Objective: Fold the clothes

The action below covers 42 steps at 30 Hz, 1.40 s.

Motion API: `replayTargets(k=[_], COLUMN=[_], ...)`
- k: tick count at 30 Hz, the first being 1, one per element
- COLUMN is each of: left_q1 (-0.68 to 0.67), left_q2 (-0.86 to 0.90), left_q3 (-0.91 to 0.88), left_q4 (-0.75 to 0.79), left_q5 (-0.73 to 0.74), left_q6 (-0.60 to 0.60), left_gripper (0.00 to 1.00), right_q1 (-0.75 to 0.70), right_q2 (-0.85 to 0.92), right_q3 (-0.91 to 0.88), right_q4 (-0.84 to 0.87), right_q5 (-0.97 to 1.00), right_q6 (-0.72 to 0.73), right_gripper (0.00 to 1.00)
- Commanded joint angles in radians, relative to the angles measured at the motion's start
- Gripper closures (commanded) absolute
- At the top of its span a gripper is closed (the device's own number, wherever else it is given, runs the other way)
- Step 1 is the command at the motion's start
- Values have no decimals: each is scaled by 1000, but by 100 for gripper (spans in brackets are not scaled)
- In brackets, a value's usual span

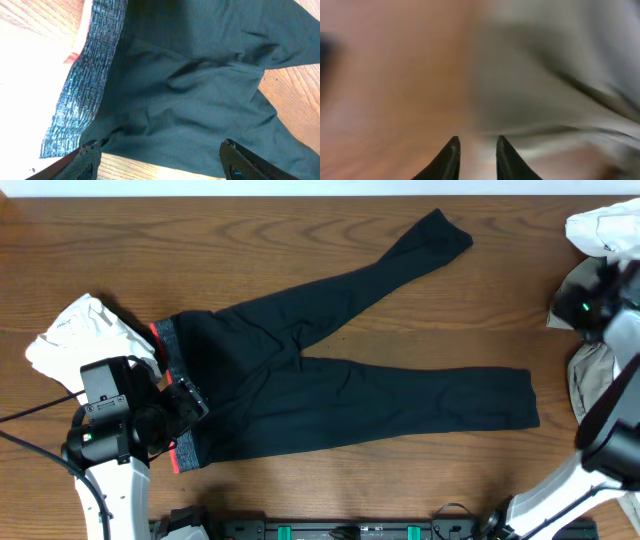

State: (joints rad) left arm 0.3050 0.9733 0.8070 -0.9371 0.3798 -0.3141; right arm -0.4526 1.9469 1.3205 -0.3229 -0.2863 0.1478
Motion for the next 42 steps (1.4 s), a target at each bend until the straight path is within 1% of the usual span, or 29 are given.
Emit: replayTargets(k=[1,3,5,9,12,16,20,25,28,31,34,38,39,40,42], left_q1=[3,3,3,3,3,3,3,3,3,3,3,3,3,3,3], left_q2=[0,0,0,0,2,19,48,81,90,91,91,91,91,91,91], left_q3=[9,9,9,8,8,8,8,8,8,8,8,9,8,8,8], left_q4=[1,6,13,28,39,47,46,50,61,69,69,69,69,69,69], left_q5=[5,5,5,1,1,1,1,1,1,1,-6,-18,-22,-26,-26], left_q6=[7,7,7,7,7,7,7,12,19,19,19,19,18,19,19], left_gripper=[22,22,22,21,21,22,21,21,21,22,21,22,21,21,21], right_q1=[98,153,193,265,300,330,343,344,349,365,386,413,419,423,429], right_q2=[-111,-121,-113,-69,-21,65,173,293,352,412,462,511,520,525,528], right_q3=[3,3,3,3,3,3,3,3,21,84,164,255,267,274,276], right_q4=[3,5,12,64,145,274,401,568,628,609,555,483,472,463,444], right_q5=[-55,-54,-45,-7,11,89,103,102,101,93,95,95,96,96,104], right_q6=[-95,-105,-105,-105,-105,-100,-81,17,55,53,53,54,54,54,55], right_gripper=[71,63,58,41,34,28,25,22,22,20,16,16,16,20,30])
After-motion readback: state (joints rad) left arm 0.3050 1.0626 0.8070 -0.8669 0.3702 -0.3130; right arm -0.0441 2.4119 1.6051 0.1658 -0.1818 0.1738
